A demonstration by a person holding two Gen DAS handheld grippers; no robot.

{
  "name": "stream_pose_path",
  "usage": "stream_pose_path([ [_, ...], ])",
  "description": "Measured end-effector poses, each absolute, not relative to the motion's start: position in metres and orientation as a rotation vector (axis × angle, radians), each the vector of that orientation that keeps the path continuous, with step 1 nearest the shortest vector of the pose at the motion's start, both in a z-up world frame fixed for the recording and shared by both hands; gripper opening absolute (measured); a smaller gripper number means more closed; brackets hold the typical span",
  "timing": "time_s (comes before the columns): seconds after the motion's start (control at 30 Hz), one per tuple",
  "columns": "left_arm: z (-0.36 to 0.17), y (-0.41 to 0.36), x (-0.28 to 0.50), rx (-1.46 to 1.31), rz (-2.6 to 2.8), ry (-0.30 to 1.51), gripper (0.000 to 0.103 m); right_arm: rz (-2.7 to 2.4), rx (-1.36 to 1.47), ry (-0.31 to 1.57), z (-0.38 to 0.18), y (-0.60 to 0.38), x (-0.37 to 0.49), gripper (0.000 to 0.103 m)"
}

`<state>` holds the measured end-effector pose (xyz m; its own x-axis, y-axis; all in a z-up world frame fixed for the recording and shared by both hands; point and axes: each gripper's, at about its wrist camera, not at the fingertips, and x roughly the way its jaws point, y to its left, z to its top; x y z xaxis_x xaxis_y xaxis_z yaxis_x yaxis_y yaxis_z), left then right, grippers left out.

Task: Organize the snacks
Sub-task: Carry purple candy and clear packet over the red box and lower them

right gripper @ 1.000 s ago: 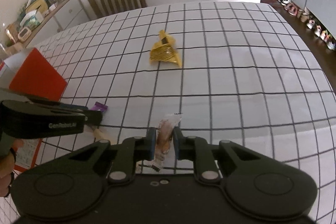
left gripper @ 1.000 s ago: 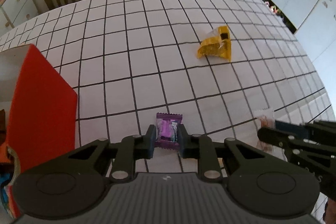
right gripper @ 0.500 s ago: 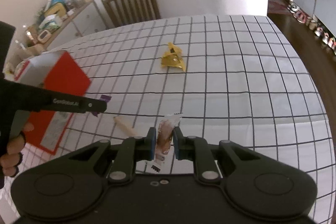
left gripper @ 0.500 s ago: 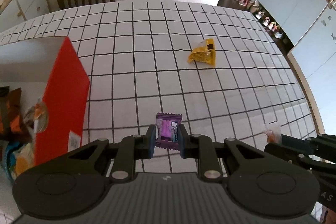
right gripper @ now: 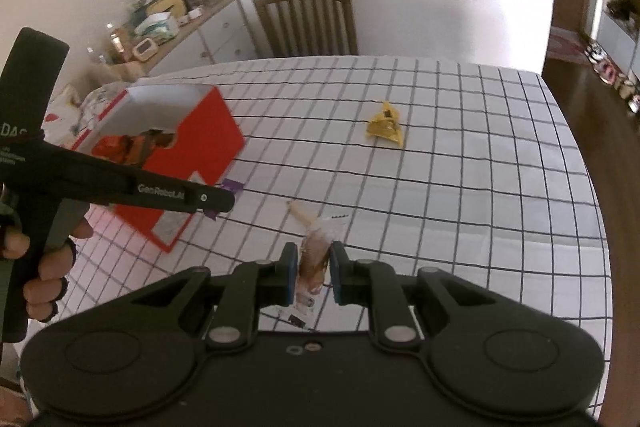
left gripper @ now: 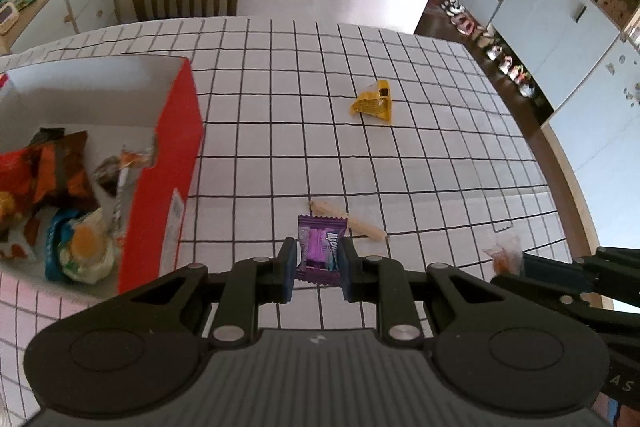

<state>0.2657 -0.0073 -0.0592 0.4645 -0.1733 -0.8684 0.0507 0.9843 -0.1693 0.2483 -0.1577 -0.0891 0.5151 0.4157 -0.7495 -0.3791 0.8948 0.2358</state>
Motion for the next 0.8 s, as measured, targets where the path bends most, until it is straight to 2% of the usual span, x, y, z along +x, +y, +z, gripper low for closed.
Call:
stream_pose_path([
  [0.37,-0.022,0.036,0.237,-0.160,-0.124,1.013,0.021,0.563,0.007,0.849,-0.056,-0.118,0.232,0.015],
  [0.8,-0.004,0.130,0.240,-0.144,-0.090,0.984,0.021,0.590,-0.018,0.805,-0.036,-0.029,0.244,0.015],
])
